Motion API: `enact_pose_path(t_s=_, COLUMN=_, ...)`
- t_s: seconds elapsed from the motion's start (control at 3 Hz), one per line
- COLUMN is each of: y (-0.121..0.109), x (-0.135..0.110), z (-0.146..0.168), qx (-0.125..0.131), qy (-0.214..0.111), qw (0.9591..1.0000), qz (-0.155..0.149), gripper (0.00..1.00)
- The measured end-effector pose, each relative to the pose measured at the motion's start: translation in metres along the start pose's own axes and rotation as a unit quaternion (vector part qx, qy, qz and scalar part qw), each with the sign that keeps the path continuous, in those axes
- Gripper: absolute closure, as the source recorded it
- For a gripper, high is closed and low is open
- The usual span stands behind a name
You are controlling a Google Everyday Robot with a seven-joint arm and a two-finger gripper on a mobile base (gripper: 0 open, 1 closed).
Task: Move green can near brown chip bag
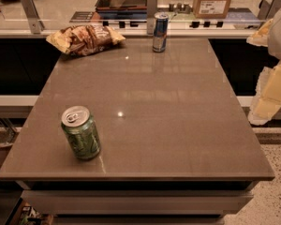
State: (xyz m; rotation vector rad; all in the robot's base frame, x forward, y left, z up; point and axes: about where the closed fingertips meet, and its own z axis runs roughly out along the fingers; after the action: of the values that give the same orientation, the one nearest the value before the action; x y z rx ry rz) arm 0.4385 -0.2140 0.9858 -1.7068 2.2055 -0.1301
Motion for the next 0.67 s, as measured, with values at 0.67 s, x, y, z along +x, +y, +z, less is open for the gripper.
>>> enact_pose_path(t_s=0.67, y=0.008, x=-0.015, z=0.0, qx=0.0, qy=-0.04, qw=0.9991, qz=-0.011, gripper=0.0)
